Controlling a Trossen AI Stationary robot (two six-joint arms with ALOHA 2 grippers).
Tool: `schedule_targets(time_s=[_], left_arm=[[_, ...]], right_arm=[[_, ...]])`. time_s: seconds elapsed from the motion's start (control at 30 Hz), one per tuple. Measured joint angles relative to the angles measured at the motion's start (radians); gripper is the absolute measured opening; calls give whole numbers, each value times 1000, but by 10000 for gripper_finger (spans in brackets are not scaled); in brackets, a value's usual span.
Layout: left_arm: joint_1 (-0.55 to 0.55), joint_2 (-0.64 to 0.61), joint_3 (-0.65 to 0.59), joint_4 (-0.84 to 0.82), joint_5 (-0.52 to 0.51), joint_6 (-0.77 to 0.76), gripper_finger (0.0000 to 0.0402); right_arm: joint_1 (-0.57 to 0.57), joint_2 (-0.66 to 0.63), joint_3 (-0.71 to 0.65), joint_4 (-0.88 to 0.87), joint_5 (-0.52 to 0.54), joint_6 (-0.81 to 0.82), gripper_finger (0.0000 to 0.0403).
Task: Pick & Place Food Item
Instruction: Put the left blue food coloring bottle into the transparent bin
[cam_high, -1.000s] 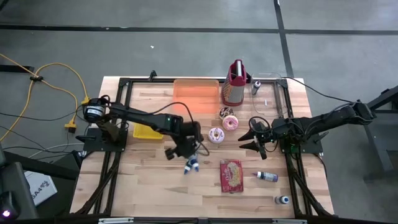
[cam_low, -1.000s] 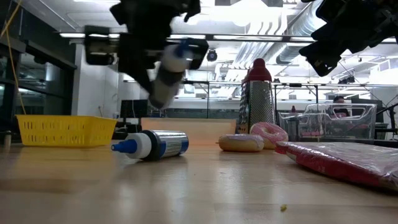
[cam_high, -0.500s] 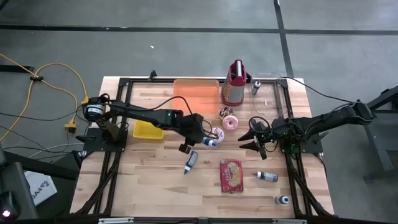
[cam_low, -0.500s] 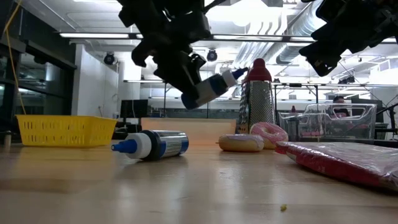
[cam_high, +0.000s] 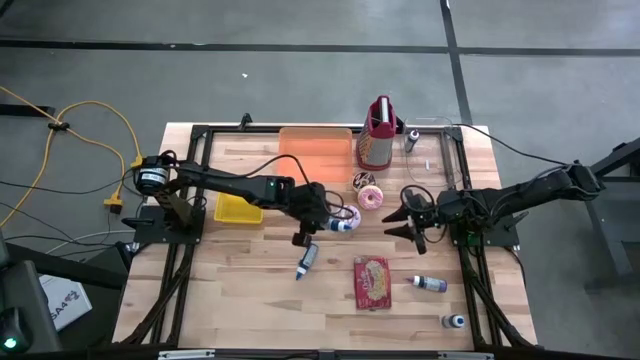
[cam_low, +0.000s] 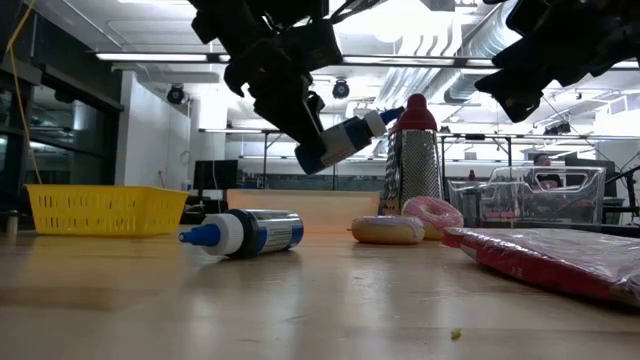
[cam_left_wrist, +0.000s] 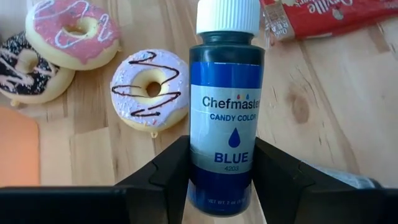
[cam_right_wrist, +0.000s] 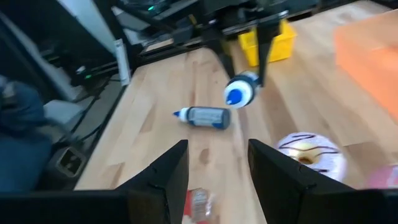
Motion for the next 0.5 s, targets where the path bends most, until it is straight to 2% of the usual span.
schedule_targets(time_s=[0.3,0.5], left_arm=[[0,0,0,23,0,-105,146],[-3,0,1,61,0,-144,146]], right_arm=[[-2,0,0,11,73,0,152],[-2,0,0,62,183,10,152]])
